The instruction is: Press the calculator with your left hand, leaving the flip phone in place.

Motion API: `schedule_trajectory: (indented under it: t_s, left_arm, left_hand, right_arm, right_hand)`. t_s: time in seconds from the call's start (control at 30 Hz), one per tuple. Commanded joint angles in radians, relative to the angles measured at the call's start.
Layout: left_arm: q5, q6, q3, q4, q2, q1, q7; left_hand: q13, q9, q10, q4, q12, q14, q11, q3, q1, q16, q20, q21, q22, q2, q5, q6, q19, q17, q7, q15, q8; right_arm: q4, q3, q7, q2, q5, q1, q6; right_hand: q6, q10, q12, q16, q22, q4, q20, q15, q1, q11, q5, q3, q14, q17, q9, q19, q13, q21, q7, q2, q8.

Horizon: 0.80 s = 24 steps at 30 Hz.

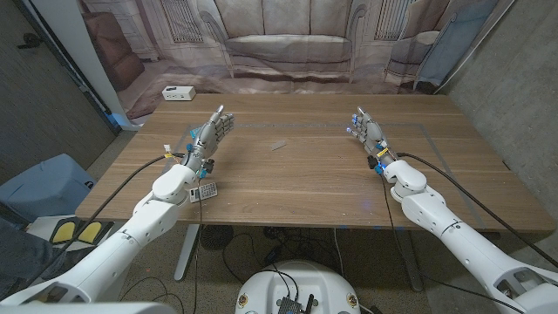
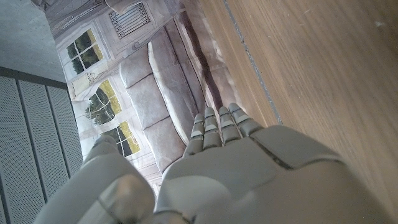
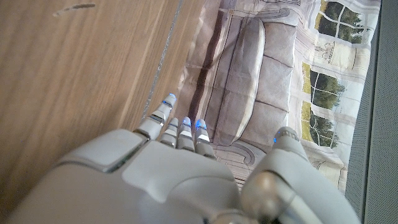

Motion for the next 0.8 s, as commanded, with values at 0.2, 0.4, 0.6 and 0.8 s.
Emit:
schedule_trajectory:
  t_s: [0.2, 0.4, 0.6, 0.8]
  left_arm:
    - [0.005, -0.035, -0.042, -0.06, 0.048, 0.082, 0.015]
    - [0.006, -0.043, -0.056, -0.088, 0.058, 0.117, 0.028]
    - [-0.001, -0.059, -0.067, -0.118, 0.06, 0.154, 0.03]
    - [0.023, -0.051, -0.082, -0.176, 0.082, 0.207, 0.063]
  left_hand:
    - [-0.002, 0.005, 0.016, -0.009, 0.01, 0.017, -0.002, 0.002, 0.014, 0.007, 0.0, 0.0, 0.003, 0.001, 0.006, 0.028, 0.02, 0.003, -0.005, -0.005, 0.009]
    - [-0.005, 0.005, 0.028, -0.011, 0.013, 0.031, -0.004, 0.001, 0.015, 0.009, 0.0, -0.001, 0.003, 0.002, 0.006, 0.035, 0.027, 0.003, -0.006, -0.006, 0.008]
    - [-0.008, 0.005, 0.033, -0.012, 0.013, 0.037, -0.004, 0.0, 0.016, 0.008, -0.002, -0.001, 0.003, 0.003, 0.006, 0.043, 0.037, 0.003, -0.006, -0.007, 0.008]
    - [-0.009, 0.005, 0.038, -0.013, 0.014, 0.044, -0.01, 0.0, 0.017, 0.008, 0.001, -0.002, 0.003, 0.003, 0.006, 0.046, 0.042, 0.003, -0.005, -0.01, 0.007]
  right_arm:
    - [-0.014, -0.004, -0.009, -0.003, -0.021, -0.005, 0.015]
    - [-0.031, -0.003, -0.014, -0.01, -0.026, -0.012, 0.013]
    - [-0.041, -0.001, -0.01, -0.019, -0.028, -0.018, 0.015]
    - [-0.054, 0.004, -0.012, -0.035, -0.043, -0.027, 0.028]
  right_hand:
    - [0.015, 0.006, 0.004, 0.006, 0.005, -0.003, 0.004, 0.006, 0.009, 0.003, 0.002, 0.004, 0.004, 0.002, 0.002, 0.011, 0.006, -0.003, -0.002, 0.003, 0.005]
    - [0.017, 0.007, 0.004, 0.006, 0.005, -0.004, 0.003, 0.006, 0.009, 0.004, 0.002, 0.004, 0.005, 0.002, 0.002, 0.012, 0.006, -0.005, -0.003, 0.004, 0.005]
    - [0.019, 0.007, 0.004, 0.006, 0.005, -0.005, 0.004, 0.007, 0.009, 0.004, 0.001, 0.003, 0.005, 0.002, 0.002, 0.013, 0.006, -0.007, -0.003, 0.004, 0.006]
    - [0.022, 0.008, 0.004, 0.006, 0.005, -0.006, 0.003, 0.007, 0.009, 0.004, 0.001, 0.003, 0.005, 0.001, 0.002, 0.014, 0.006, -0.008, -0.003, 0.005, 0.006]
